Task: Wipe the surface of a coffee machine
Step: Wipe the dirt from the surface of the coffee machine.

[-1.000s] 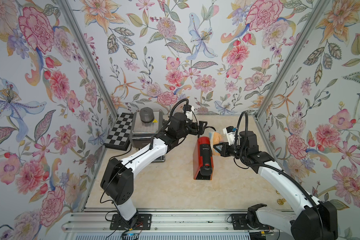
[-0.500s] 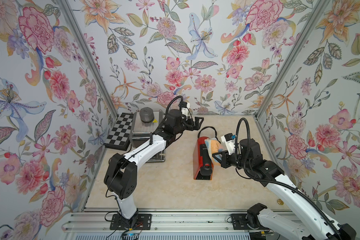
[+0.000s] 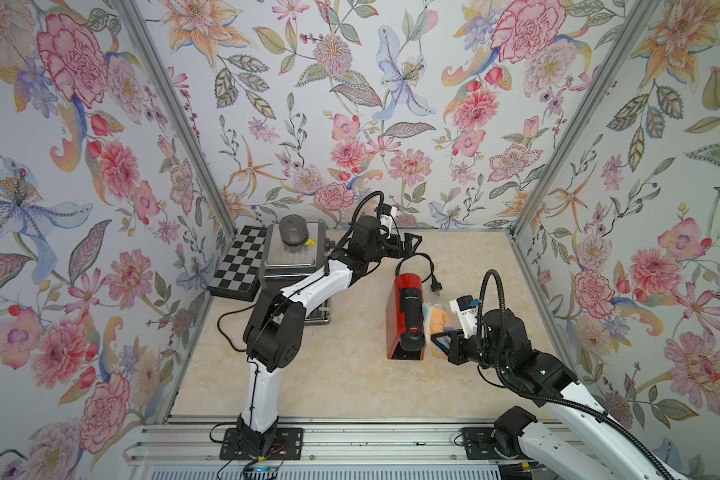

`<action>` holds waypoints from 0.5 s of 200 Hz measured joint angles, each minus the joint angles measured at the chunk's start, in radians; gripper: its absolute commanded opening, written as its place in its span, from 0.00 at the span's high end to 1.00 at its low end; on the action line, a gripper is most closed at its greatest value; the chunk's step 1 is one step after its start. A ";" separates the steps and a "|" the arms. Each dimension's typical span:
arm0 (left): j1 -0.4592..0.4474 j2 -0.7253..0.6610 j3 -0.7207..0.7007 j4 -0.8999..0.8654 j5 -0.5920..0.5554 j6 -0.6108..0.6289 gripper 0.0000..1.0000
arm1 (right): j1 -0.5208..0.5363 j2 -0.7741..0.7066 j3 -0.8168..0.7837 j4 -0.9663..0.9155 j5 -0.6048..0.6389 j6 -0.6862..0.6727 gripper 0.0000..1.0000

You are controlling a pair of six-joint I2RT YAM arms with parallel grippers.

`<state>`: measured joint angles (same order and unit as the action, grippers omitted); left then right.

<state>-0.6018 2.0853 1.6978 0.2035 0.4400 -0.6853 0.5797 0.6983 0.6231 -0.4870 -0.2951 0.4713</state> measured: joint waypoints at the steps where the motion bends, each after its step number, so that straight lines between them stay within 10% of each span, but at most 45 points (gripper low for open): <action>1: 0.000 0.002 0.001 0.000 0.001 -0.001 0.01 | 0.001 -0.001 -0.002 -0.002 -0.001 0.000 1.00; 100: -0.001 0.140 0.027 0.181 0.228 -0.140 0.01 | 0.124 0.042 -0.166 0.026 -0.014 0.141 1.00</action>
<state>-0.6025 2.2257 1.7252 0.3847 0.6678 -0.8253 0.7033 0.7399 0.4572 -0.4610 -0.3092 0.6125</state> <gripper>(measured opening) 0.989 0.128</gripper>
